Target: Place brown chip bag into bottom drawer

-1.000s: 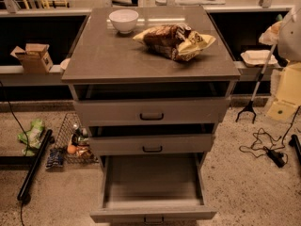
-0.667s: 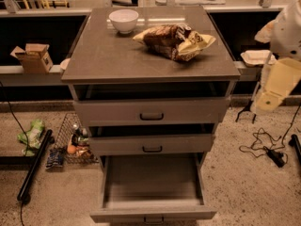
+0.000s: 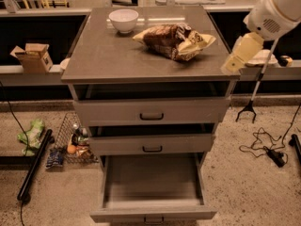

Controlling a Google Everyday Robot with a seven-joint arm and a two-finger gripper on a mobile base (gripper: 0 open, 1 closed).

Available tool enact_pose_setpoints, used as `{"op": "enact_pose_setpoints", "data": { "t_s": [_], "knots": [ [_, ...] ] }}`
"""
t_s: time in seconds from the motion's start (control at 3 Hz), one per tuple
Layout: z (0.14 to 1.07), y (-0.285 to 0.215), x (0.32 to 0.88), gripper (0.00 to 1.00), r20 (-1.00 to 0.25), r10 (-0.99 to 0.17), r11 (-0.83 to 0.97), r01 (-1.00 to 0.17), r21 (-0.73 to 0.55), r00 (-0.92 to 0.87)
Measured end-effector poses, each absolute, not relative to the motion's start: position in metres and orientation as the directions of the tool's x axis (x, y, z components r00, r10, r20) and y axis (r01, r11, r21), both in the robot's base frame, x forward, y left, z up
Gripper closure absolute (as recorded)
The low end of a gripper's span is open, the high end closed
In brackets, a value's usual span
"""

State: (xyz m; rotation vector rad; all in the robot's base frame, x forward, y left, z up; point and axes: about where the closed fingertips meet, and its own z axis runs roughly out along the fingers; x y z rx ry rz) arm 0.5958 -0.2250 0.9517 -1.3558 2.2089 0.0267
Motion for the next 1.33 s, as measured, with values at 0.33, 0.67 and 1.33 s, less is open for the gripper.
{"op": "enact_pose_setpoints", "data": {
  "t_s": [0.33, 0.67, 1.33],
  "knots": [
    [0.947, -0.215, 0.664, 0.0, -0.567, -0.761, 0.517, -0.823, -0.235, -0.316],
    [0.946, -0.215, 0.663, 0.0, -0.566, -0.761, 0.516, -0.824, -0.234, -0.316],
    [0.938, -0.176, 0.723, 0.0, -0.681, -0.622, 0.609, -0.785, -0.112, -0.386]
  ]
}}
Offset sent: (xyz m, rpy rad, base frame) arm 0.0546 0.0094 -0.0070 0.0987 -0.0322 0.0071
